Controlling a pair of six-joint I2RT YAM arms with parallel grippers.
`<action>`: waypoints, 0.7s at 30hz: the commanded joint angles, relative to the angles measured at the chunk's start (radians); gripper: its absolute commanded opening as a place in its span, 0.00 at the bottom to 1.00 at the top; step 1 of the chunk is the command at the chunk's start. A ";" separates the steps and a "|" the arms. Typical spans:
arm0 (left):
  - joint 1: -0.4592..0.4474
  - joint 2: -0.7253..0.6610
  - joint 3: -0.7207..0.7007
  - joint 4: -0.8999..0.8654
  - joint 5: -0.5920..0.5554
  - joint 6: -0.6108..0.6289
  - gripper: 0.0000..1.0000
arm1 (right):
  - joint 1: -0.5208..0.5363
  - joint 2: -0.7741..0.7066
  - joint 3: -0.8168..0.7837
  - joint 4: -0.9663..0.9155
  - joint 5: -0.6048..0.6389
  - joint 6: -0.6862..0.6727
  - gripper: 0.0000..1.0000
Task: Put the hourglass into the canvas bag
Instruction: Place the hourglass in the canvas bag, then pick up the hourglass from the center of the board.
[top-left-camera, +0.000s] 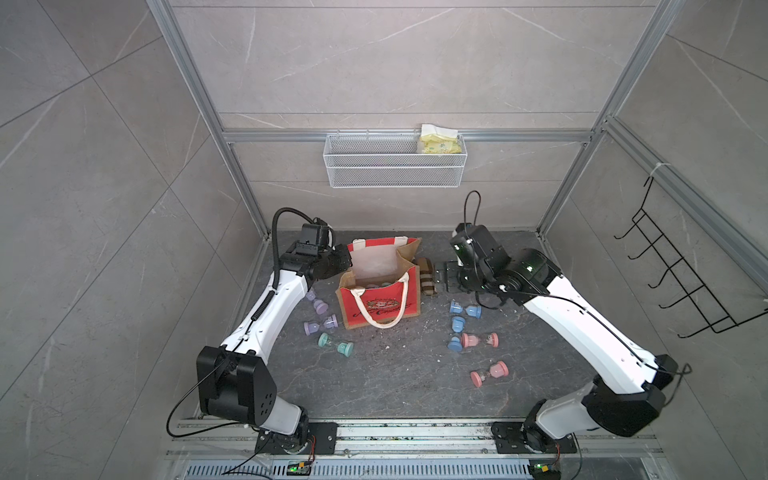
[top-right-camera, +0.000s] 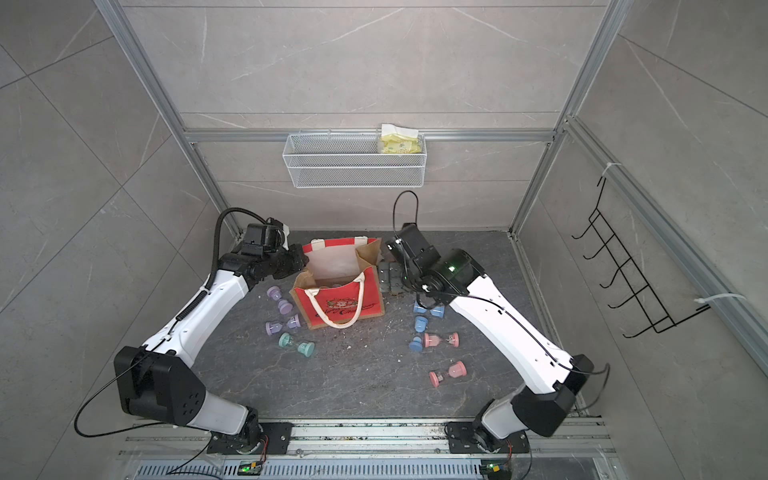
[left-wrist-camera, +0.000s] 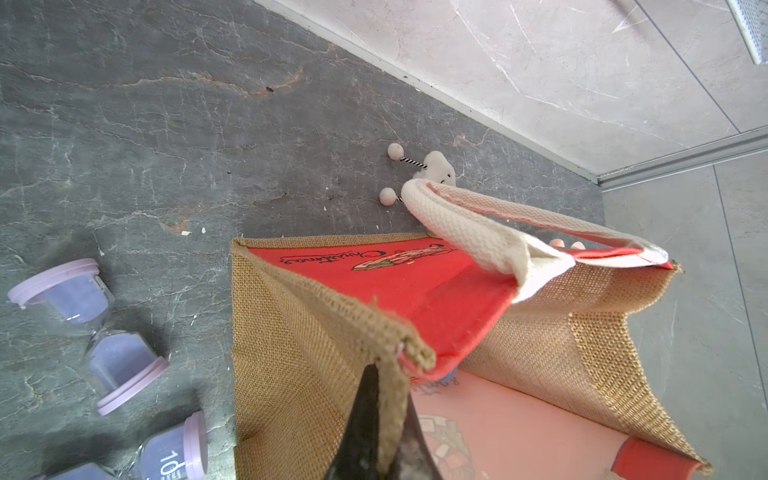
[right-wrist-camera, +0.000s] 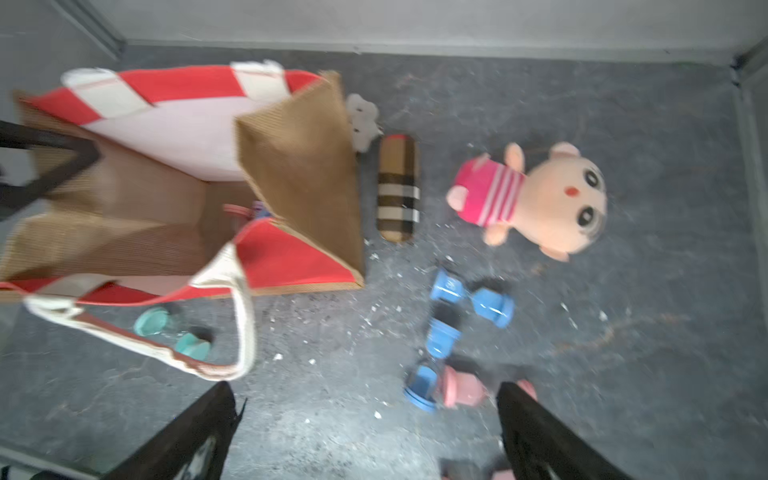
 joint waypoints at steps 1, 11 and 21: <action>-0.006 -0.051 -0.003 -0.015 0.040 -0.014 0.00 | -0.019 -0.074 -0.162 -0.023 0.018 0.091 0.99; -0.012 -0.064 -0.015 -0.025 0.026 -0.060 0.00 | -0.020 -0.122 -0.659 0.258 -0.183 0.283 0.87; -0.014 -0.067 -0.021 -0.020 0.016 -0.064 0.00 | -0.020 0.025 -0.799 0.477 -0.188 0.397 0.71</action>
